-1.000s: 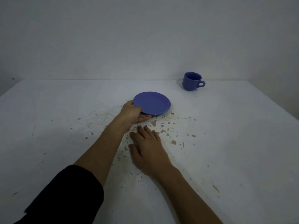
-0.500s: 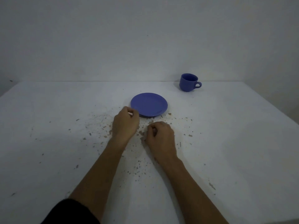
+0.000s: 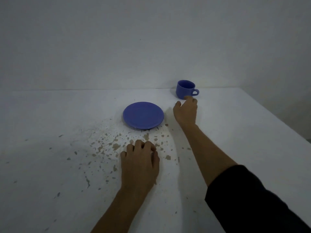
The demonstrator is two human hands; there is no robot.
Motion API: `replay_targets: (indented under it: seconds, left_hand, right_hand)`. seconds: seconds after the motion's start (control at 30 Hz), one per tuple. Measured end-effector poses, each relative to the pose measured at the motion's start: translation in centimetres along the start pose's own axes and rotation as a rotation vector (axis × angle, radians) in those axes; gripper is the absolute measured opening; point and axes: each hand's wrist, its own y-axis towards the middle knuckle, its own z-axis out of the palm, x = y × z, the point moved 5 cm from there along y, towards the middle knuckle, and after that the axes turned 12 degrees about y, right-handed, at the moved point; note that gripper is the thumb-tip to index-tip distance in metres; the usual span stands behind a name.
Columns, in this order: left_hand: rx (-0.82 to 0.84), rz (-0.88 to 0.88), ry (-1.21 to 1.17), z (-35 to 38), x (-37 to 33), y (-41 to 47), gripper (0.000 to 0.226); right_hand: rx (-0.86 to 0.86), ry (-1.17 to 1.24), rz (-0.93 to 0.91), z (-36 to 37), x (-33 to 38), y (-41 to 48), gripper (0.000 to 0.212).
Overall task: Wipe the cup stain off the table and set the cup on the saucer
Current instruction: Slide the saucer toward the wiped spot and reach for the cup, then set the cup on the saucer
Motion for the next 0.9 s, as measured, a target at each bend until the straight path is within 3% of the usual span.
replay_targets:
  seconds: [0.1, 0.2, 0.47, 0.73, 0.9]
  left_hand:
    - [-0.014, 0.002, 0.007, 0.1, -0.2, 0.2, 0.02]
    - [-0.017, -0.017, 0.002, 0.4, -0.2, 0.5, 0.017]
    - [-0.002, -0.023, 0.016, 0.6, -0.3, 0.7, 0.014]
    - [0.061, -0.019, 0.015, 0.4, -0.4, 0.8, 0.023]
    - [0.085, -0.017, 0.006, 0.3, -0.2, 0.7, 0.026]
  right_hand:
    - [-0.071, -0.015, 0.008, -0.6, -1.2, 3.7, 0.053]
    - [-0.048, -0.024, 0.072, -0.9, -2.5, 6.6, 0.054]
    - [-0.055, 0.136, 0.141, -1.2, -4.1, 9.8, 0.021]
    - [-0.076, 0.253, 0.13, -2.0, -3.9, 6.7, 0.013]
    - [0.037, 0.346, 0.054, -1.8, -1.5, 2.4, 0.014]
